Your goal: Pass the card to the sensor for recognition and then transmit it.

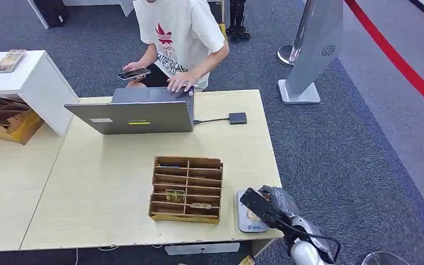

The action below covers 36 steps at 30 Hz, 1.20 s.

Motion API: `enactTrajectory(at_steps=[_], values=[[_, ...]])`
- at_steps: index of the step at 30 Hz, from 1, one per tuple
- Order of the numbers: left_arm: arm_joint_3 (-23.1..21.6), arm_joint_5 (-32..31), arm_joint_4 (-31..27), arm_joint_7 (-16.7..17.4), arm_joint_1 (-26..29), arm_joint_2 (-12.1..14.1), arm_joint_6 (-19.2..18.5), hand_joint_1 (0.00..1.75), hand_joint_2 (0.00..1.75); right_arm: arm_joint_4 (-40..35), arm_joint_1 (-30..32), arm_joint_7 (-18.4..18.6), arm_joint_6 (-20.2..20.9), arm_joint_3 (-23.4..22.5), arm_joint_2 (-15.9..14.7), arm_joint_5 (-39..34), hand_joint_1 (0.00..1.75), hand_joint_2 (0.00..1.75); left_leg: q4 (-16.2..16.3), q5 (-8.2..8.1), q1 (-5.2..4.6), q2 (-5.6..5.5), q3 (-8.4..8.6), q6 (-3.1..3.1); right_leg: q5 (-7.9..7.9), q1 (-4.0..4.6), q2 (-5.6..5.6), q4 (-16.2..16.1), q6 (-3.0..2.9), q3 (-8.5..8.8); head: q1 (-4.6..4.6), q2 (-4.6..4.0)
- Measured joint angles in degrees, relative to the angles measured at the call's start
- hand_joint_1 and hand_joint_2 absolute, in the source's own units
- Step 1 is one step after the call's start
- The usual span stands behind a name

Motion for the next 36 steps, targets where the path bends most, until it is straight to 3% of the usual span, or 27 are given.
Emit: enactTrajectory(at_steps=[20, 24, 28, 36], values=[[-0.15, 0.00, 0.00, 0.00, 0.00, 0.17, 0.00, 0.00, 0.00, 0.07, 0.00, 0.00, -0.02, 0.00, 0.04, 0.00, 1.75, 1.75, 0.00, 0.00, 0.00, 0.00, 0.01, 0.00, 0.00, 0.00, 0.00, 0.00, 0.00, 0.01, 0.00, 0.00], [-0.18, 0.37, 0.02, 0.00, 0.00, 0.17, 0.00, 0.00, 0.00, 0.00, 0.07, -0.46, -1.72, 0.02, 0.13, 1.48, 1.75, 1.75, 0.00, 0.00, 0.00, 0.00, 0.02, 0.00, 0.00, 0.00, 0.00, 0.00, 0.00, 0.02, 0.00, 0.00], [-0.20, 1.31, 0.02, -0.13, -0.01, 0.11, 0.22, 0.00, 0.00, -3.00, 1.55, -4.25, -7.77, 0.02, 1.09, 4.24, 1.75, 1.75, 0.00, 0.00, 0.00, -0.01, 0.00, 0.00, 0.00, 0.00, 0.01, 0.01, 0.00, 0.01, 0.02, 0.00], [-1.31, 2.03, 0.70, -1.40, -0.67, -0.94, 1.73, 0.00, 0.00, -18.88, 5.73, -17.26, -26.92, -1.27, 6.90, 6.56, 1.75, 1.75, -0.02, 0.00, 0.02, 0.00, -0.02, -0.01, -0.03, 0.01, 0.01, 0.02, -0.02, -0.03, 0.00, 0.00]])
